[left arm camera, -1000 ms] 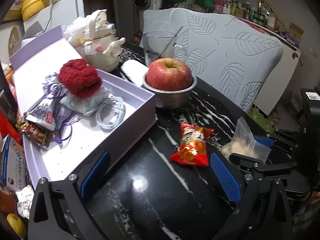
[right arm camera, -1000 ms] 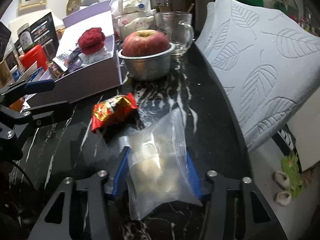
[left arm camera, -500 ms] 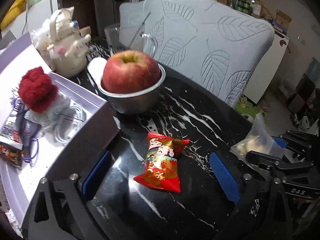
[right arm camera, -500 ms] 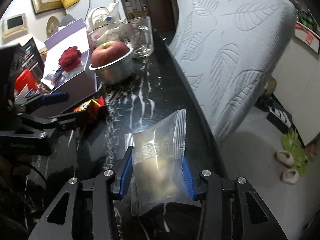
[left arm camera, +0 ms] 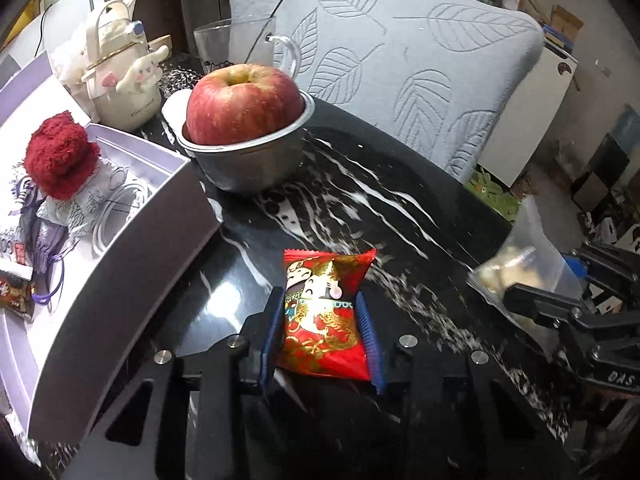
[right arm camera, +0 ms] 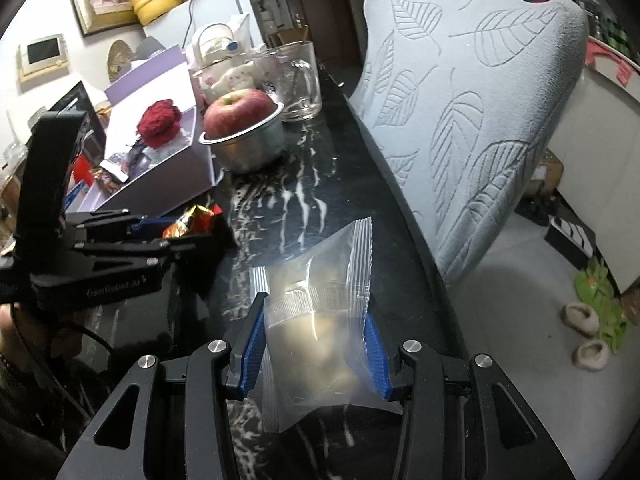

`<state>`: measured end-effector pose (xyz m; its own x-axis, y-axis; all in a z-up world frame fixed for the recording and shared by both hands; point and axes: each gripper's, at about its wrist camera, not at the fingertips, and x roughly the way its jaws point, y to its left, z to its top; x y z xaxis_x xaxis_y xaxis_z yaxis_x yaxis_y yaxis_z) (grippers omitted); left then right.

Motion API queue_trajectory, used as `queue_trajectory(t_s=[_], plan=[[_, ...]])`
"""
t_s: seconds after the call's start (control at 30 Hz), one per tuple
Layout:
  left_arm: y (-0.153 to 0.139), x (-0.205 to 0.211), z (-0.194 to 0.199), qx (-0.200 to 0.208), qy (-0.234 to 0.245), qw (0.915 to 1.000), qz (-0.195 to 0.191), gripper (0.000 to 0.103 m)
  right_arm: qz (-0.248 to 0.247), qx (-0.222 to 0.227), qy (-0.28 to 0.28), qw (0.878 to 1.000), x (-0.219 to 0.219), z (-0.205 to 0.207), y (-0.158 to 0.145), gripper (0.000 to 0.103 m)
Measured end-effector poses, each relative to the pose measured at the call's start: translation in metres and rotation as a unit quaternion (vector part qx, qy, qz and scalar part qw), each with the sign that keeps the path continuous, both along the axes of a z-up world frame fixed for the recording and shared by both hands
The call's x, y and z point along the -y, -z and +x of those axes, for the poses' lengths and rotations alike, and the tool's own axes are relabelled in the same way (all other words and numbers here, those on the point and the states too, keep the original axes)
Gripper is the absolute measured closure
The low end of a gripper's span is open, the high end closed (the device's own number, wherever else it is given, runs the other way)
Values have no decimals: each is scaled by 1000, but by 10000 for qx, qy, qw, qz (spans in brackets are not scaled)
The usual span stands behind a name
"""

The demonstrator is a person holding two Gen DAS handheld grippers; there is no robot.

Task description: Organize soft objects

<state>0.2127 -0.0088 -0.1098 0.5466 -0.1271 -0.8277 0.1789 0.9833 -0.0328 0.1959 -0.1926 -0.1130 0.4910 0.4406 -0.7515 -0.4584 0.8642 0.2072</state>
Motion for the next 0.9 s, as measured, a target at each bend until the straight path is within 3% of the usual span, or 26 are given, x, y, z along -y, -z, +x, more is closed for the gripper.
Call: queue_trajectory(t_s=[0.9], plan=[[-28, -3, -130, 235, -192, 9995, -63, 68, 202, 14, -152, 9997, -7, -101, -14, 60]])
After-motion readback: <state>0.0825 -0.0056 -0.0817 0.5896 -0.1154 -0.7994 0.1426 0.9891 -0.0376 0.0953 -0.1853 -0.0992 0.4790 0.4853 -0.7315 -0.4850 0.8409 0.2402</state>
